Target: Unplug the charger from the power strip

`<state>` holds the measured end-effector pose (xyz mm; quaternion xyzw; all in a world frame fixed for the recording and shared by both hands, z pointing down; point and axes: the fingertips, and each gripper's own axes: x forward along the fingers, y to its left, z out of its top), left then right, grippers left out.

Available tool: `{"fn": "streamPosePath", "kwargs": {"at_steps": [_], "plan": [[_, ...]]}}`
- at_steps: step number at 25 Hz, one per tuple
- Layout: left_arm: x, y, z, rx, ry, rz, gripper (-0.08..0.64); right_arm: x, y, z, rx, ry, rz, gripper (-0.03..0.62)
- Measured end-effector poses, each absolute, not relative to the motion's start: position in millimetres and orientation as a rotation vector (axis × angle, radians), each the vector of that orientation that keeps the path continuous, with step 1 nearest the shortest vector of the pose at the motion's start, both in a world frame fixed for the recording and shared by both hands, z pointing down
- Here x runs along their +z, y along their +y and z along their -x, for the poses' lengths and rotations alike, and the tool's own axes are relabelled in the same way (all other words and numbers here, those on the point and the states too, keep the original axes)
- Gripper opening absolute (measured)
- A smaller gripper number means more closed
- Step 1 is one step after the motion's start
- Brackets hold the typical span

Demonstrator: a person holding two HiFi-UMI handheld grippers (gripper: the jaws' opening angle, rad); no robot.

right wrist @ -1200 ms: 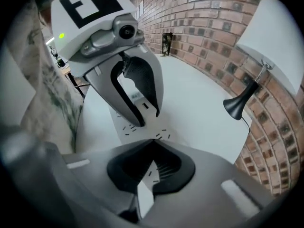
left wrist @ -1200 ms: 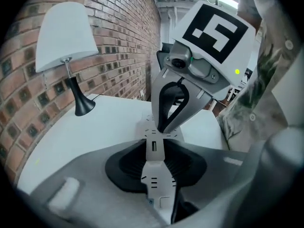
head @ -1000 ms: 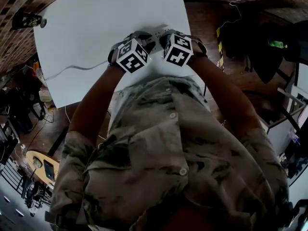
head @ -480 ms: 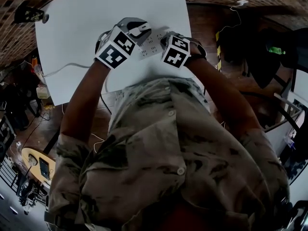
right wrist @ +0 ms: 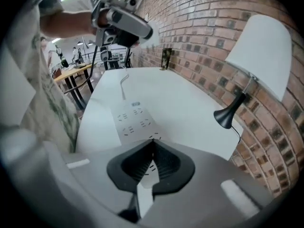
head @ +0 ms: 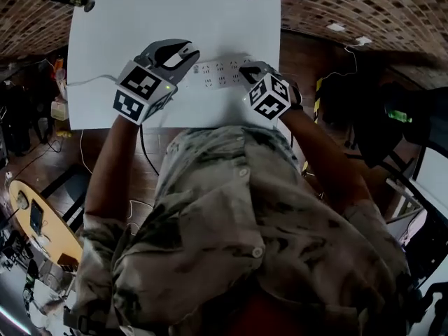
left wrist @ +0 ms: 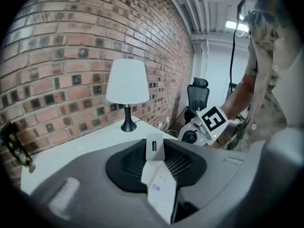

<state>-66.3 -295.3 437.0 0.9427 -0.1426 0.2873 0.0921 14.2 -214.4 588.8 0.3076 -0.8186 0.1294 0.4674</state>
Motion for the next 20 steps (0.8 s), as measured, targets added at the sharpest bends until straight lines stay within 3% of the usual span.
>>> {"fn": "streamPosePath", "kwargs": {"at_steps": [3,6,20], "plan": [[413.0,-279.5,78.8,0.751,-0.585,-2.744,0.104,558.5,-207.6,-30.0,0.323,-2.099,-0.790,0.010],[387.1,-249.8,85.2,0.652,-0.751,-2.705,0.104,528.6,-184.2,-49.2,0.325,-2.187,-0.764,0.055],[336.9,-53.7,101.2,0.559,-1.147,-2.571,0.105,480.9,-63.3,-85.0,0.290,-2.414,-0.589,0.043]]}}
